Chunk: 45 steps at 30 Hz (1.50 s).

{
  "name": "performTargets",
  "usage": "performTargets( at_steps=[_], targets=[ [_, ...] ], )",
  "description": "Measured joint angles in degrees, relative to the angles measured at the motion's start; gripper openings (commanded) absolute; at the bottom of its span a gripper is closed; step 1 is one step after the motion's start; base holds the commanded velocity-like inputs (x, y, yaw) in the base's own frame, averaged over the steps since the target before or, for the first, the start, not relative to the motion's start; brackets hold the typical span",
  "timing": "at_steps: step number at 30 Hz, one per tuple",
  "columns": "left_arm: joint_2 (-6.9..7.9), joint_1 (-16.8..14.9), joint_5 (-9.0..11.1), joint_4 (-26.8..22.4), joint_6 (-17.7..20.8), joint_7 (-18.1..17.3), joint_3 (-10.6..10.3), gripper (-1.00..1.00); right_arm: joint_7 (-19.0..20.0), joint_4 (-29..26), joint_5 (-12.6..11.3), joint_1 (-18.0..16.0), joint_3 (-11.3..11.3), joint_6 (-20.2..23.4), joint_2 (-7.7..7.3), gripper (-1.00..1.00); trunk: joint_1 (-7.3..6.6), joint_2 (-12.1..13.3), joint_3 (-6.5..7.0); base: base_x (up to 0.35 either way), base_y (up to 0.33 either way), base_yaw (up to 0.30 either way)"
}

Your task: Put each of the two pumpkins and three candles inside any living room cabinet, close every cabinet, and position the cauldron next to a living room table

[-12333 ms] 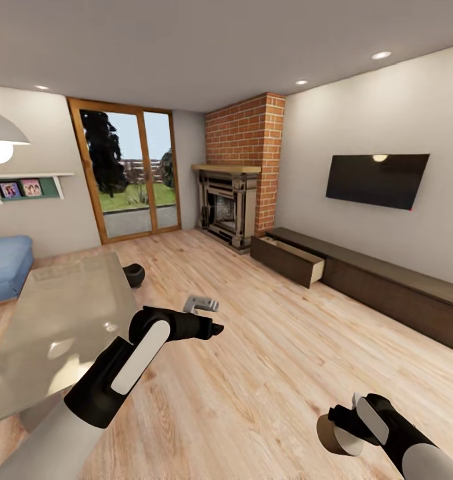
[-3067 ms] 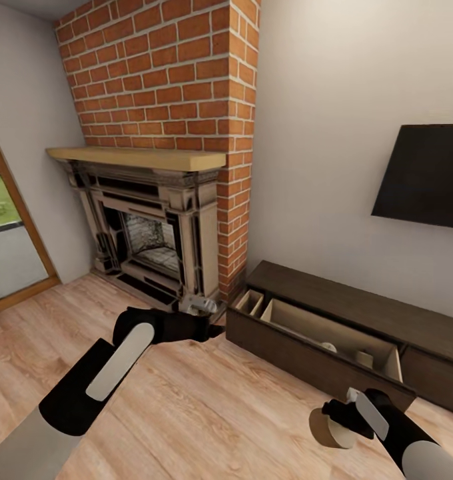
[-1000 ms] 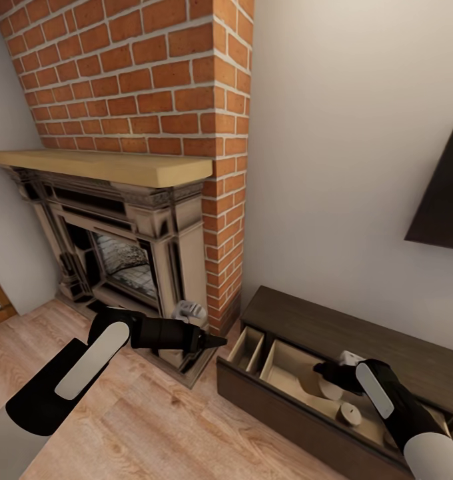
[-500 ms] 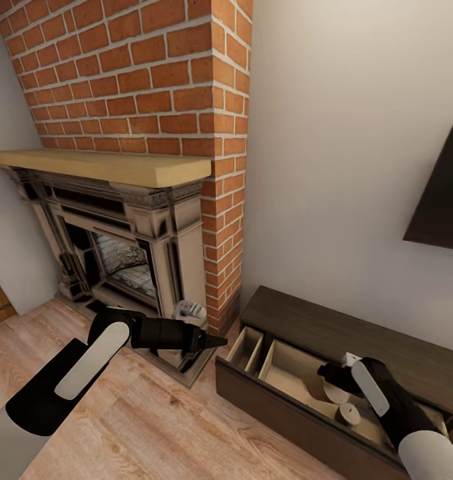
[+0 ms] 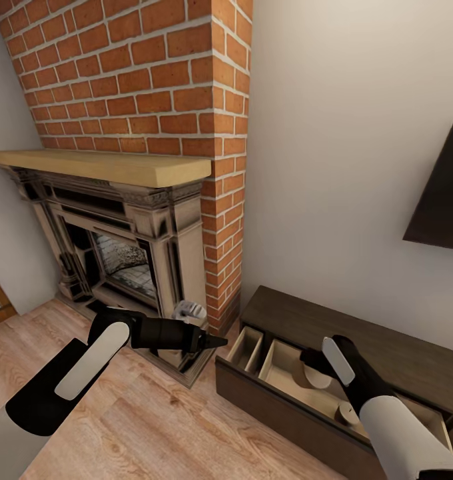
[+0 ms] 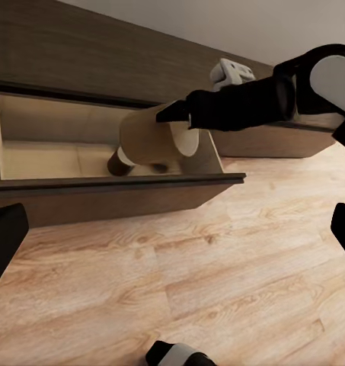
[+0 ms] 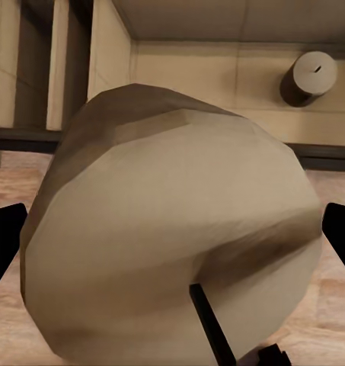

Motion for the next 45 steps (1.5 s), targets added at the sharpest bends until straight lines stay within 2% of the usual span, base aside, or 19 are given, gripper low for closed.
performTargets(
  at_steps=[16, 45],
  targets=[
    [-0.03, 0.00, -0.08, -0.01, 0.00, 0.00, -0.03, 1.00, -0.27, 2.10, 0.02, -1.20, -0.15, -0.49, 1.22, -1.00, 0.00, 0.00, 0.00, 0.000, 0.000, 0.000],
    [-0.07, 0.00, -0.09, 0.00, 0.00, 0.00, 0.08, 1.00, -0.29, 3.66, -0.04, -1.22, -0.32, -0.65, 1.26, -1.00, -0.02, 0.00, 0.00, 0.104, -0.010, 0.000]
  ],
)
